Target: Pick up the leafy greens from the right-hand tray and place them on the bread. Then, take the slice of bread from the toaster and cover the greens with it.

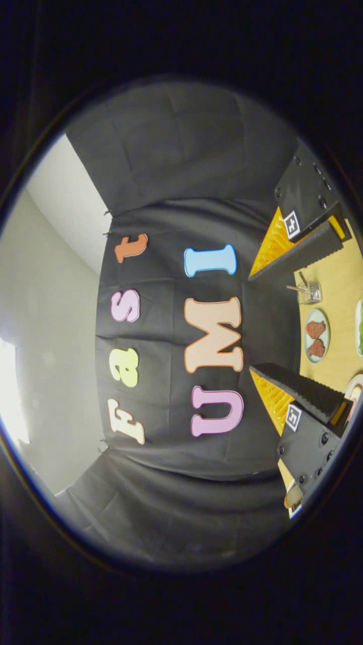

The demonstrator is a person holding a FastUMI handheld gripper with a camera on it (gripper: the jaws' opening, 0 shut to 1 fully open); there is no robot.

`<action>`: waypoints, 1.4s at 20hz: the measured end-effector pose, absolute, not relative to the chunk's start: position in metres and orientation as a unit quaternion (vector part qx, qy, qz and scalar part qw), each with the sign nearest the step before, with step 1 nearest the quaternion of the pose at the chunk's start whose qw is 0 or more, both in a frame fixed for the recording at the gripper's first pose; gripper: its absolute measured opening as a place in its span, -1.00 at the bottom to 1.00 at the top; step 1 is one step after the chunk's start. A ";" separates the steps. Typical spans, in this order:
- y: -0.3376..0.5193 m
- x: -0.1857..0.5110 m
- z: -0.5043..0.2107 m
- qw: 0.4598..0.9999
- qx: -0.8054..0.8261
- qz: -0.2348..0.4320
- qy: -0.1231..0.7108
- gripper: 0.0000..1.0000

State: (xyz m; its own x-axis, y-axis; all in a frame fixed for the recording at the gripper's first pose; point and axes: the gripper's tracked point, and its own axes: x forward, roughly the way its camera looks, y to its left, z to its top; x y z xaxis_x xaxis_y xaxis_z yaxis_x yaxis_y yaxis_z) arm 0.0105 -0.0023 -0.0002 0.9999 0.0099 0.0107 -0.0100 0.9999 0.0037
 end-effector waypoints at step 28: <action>-0.006 0.037 -0.103 0.970 -0.064 0.196 0.126 1.00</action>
